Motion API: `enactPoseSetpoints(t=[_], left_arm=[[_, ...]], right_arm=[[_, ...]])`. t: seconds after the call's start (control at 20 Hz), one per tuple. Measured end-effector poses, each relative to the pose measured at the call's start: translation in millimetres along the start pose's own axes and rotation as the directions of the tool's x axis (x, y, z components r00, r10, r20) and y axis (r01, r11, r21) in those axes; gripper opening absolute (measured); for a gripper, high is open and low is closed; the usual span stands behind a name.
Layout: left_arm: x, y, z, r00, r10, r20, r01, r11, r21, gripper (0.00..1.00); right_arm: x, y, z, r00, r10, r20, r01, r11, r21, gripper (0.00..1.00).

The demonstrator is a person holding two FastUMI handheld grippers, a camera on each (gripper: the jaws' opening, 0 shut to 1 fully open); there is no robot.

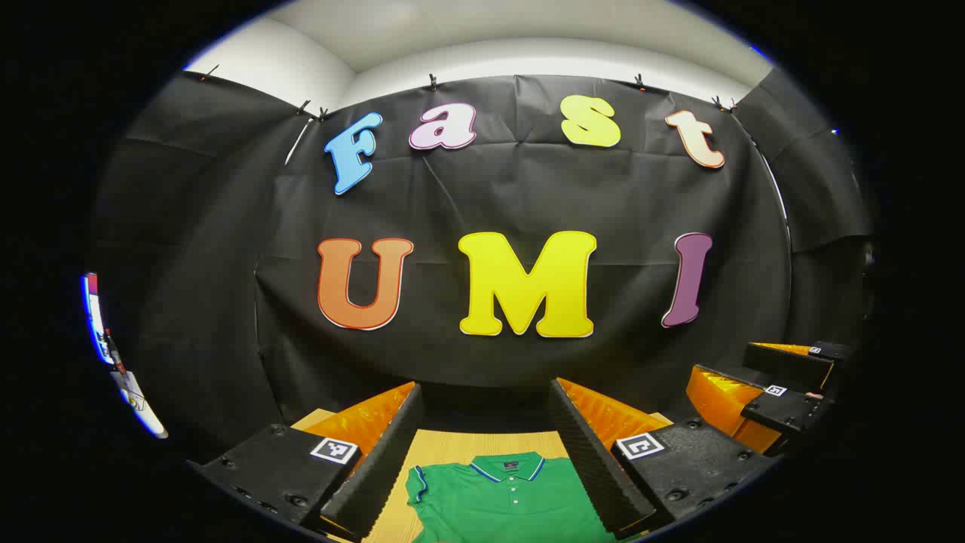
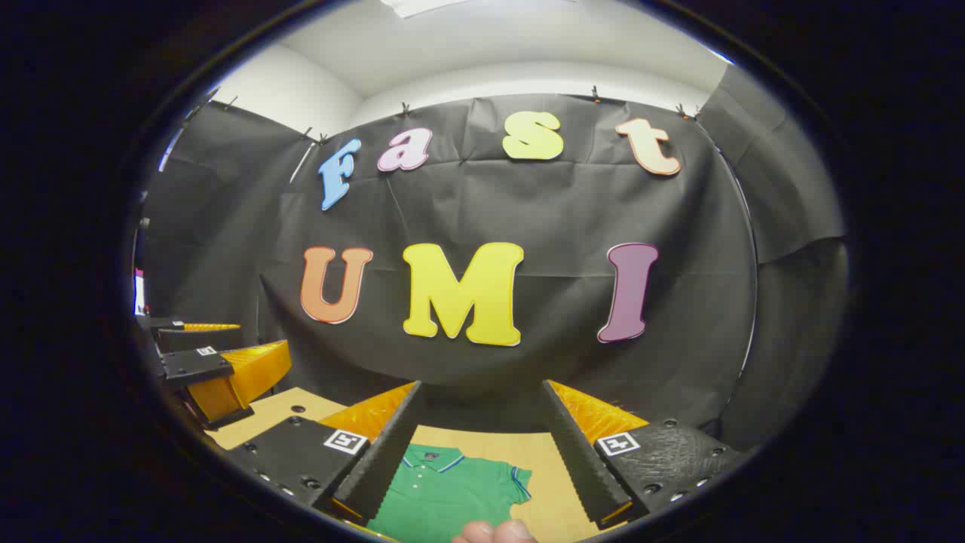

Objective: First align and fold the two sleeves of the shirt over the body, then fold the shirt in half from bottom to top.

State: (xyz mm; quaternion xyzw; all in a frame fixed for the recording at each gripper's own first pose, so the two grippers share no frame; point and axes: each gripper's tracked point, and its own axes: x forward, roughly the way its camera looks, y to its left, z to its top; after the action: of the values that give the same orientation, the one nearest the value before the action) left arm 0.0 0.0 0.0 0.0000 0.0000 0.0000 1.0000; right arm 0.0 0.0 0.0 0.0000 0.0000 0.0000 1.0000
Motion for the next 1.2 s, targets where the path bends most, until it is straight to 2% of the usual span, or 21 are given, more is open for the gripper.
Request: enactPoseSetpoints(t=[0.4,0.7,1.0,1.2], left_arm=[[3.3,-7.2,6.4,1.0,-0.014,0.021,0.013,1.0,0.023,1.0],[1.3,-7.2,8.5,0.999,-0.011,0.031,0.011,1.0,0.021,1.0],[0.3,-6.4,5.2,1.0,-0.003,0.023,0.003,1.0,0.008,1.0],[1.8,-6.4,-1.3,1.0,-0.002,-0.003,0.002,1.0,0.0,1.0]], right_arm=[[1.8,-10.6,-2.7,0.999,-0.03,-0.012,0.03,1.0,0.002,0.96],[2.5,-2.1,-2.3,1.0,0.013,-0.008,-0.013,0.999,0.029,0.95],[3.5,-8.9,-6.8,1.0,0.014,-0.025,-0.014,1.0,0.023,0.94],[6.8,-16.5,-21.2,0.997,0.031,-0.07,-0.031,0.999,0.008,0.95]])
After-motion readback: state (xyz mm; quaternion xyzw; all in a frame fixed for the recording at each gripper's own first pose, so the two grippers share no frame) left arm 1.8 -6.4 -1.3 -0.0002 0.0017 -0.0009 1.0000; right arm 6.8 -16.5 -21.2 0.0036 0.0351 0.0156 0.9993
